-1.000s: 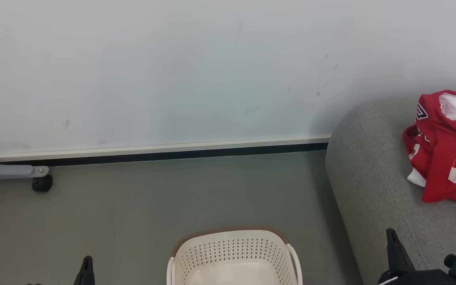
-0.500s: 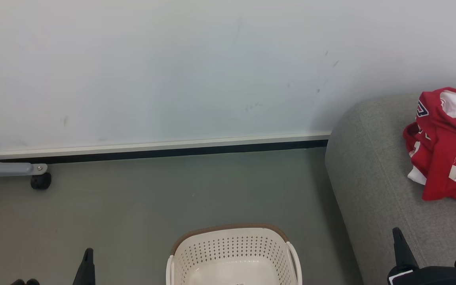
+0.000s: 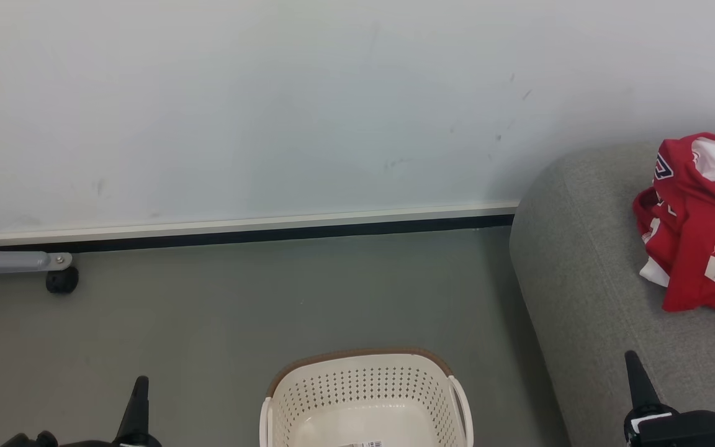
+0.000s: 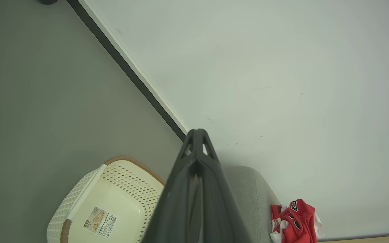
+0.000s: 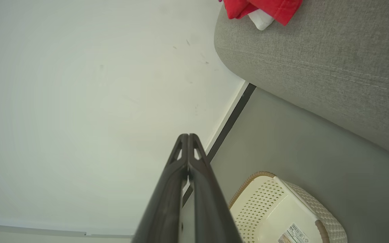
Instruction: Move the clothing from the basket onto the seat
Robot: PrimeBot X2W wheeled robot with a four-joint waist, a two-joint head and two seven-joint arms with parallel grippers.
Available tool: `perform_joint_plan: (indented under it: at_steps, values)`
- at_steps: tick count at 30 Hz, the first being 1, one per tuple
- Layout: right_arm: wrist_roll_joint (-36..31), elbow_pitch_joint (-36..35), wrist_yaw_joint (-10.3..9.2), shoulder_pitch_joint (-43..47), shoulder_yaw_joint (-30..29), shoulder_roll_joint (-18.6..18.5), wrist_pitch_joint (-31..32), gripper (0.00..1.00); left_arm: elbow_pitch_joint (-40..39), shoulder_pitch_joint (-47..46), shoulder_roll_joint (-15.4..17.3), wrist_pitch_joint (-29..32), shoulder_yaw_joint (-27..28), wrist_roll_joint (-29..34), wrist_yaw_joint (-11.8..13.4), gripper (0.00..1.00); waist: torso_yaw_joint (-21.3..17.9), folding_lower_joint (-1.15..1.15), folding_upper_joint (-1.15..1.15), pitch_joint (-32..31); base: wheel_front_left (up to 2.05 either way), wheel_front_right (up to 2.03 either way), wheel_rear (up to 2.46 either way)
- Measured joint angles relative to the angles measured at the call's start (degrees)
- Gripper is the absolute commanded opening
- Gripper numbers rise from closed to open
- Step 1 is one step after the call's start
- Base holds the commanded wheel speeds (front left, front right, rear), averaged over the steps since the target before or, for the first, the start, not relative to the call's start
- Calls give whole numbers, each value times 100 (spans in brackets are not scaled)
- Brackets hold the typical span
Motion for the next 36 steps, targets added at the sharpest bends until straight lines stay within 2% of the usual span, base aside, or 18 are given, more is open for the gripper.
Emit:
perform_joint_plan:
  at_steps: [6,9,27,36]
  values:
    - [430,60,80,-65,-151,27,135,0,44,-120,-54,105,70,-439,-98,0,-4,0,0,25,0,0,0]
    - [854,157,174,-153,-298,79,246,0,97,-198,-110,238,159,-910,-154,0,-8,0,0,51,0,0,0]
    - [2182,365,433,-315,-731,205,580,0,221,-515,-259,599,377,-2174,-412,0,-21,0,0,127,0,0,0]
    - [2203,371,449,-389,-747,211,595,0,227,-548,-270,604,383,-2269,-449,0,-21,0,0,127,0,0,0]
